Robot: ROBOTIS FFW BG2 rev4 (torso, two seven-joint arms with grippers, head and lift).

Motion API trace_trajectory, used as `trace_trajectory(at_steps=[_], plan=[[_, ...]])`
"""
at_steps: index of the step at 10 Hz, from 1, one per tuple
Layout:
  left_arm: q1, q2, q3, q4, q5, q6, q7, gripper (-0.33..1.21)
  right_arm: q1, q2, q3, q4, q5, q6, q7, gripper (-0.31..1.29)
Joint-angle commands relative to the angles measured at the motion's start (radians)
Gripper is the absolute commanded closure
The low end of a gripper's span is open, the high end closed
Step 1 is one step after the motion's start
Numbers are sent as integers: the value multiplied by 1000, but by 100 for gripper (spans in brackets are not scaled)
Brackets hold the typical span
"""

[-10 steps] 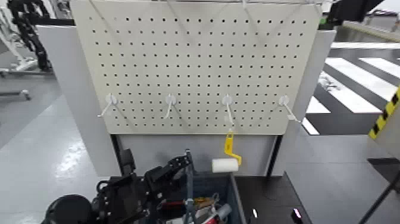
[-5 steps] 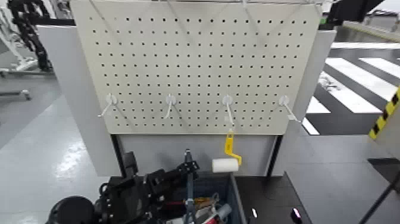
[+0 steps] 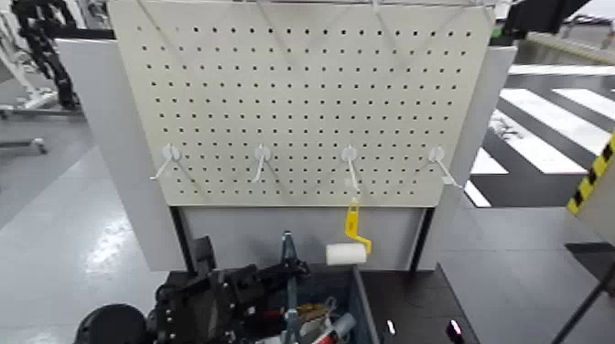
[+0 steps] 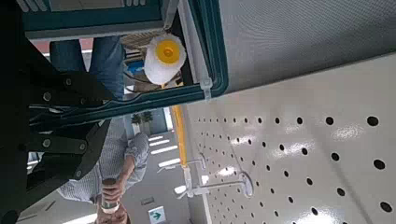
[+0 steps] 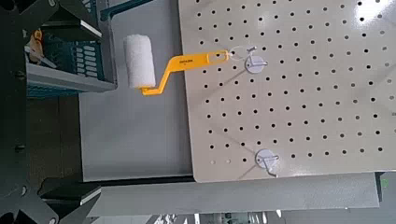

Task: Grasp the handle of the crate.

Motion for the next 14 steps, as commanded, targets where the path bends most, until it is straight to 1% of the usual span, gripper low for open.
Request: trace_trajectory(at_steps=[1,3,5,7,14], plan=[[19,-1,2,-29,0,-1,-7,119,0,-2,3,0,-1,3,2,15],[49,-1,13,-98,2,12,-14,119,0,0,0,0,-1,3,2,15],[91,1,31,-167,17,17,-2,119,0,-2,-3,0,-3,5,2,15],[134,1,51,-223,48,17,42,119,-2,-3,-3,0,-3,6,2,15],[255,-7,74,-344,149,51,137,119,-5,-3,-8,8,-3,-2,3,15]])
